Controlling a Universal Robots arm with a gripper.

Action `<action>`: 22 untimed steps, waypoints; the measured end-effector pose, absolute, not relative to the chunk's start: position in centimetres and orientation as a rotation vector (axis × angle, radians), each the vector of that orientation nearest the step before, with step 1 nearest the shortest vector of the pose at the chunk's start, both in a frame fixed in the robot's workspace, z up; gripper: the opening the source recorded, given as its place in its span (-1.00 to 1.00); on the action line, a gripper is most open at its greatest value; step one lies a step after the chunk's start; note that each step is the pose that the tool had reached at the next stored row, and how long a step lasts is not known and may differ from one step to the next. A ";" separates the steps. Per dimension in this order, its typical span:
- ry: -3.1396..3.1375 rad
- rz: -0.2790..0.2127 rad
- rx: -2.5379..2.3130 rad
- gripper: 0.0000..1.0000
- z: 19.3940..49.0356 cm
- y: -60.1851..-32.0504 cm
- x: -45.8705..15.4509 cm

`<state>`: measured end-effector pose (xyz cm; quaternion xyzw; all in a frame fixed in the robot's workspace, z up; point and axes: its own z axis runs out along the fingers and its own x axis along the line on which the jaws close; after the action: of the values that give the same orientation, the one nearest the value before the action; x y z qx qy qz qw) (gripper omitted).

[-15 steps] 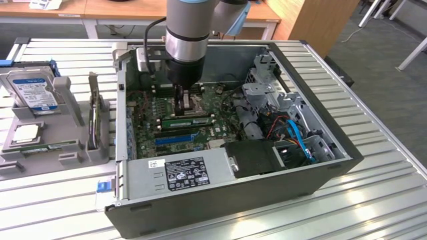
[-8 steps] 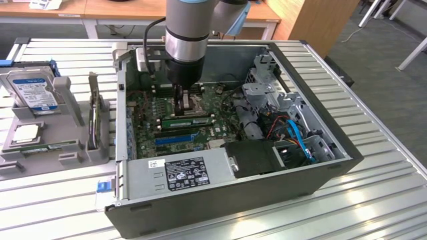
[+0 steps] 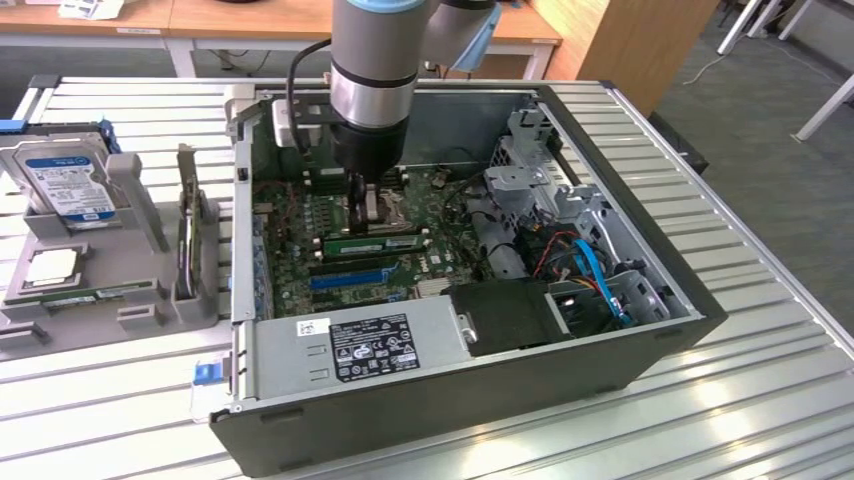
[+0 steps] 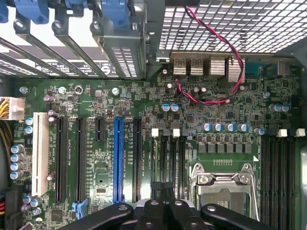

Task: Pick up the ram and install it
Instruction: 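Press down the ram until it locks into place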

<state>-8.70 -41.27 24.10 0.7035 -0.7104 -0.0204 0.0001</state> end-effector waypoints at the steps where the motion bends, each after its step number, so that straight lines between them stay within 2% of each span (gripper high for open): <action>1: -2.232 -0.064 2.210 -0.80 24.1 -41.3 -8.7; 22: -2.232 -0.064 2.210 -0.80 23.5 -41.3 -8.9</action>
<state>-8.95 -41.27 23.53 0.7035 -0.7104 -0.0204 0.0002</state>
